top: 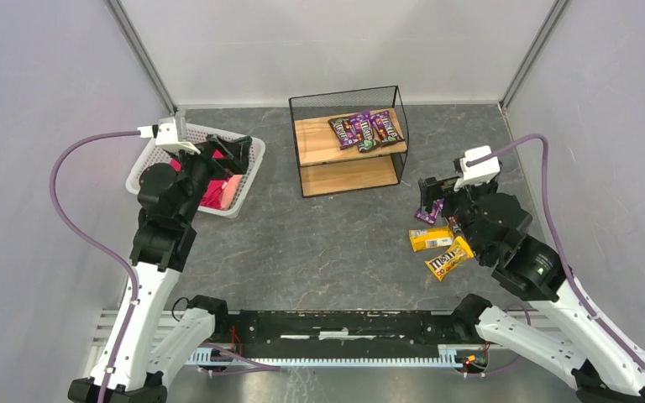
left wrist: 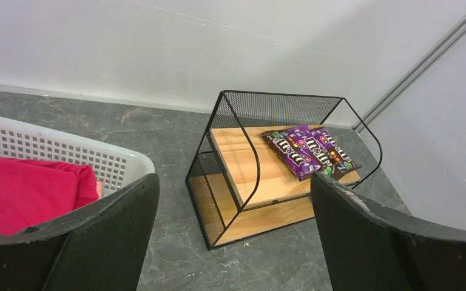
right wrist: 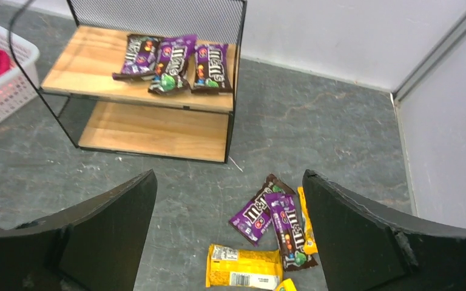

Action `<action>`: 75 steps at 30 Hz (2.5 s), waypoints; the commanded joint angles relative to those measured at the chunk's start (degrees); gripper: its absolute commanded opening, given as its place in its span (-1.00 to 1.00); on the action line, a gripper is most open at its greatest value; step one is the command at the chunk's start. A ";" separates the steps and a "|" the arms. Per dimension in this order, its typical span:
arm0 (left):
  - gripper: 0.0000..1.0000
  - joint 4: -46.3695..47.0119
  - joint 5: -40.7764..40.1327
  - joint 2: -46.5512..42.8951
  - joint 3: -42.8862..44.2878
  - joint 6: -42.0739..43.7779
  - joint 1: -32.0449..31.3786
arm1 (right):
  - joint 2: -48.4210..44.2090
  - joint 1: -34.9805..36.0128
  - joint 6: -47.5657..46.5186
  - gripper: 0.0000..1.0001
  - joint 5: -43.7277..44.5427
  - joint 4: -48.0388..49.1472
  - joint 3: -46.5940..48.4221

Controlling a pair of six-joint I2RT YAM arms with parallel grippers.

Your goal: Place and organize the candy bags onto the shelf

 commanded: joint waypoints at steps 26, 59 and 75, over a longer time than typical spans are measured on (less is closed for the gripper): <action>1.00 -38.19 -21.80 19.99 20.39 -6.80 0.16 | 22.89 -41.35 6.53 0.96 -28.00 16.86 -20.39; 1.00 0.51 0.57 11.35 11.14 2.15 0.34 | 46.14 -31.78 -0.45 0.08 -2.60 21.44 -19.61; 1.00 1.73 -0.12 7.92 8.44 3.26 0.34 | 38.61 -27.88 -0.63 -0.70 0.11 18.62 -20.58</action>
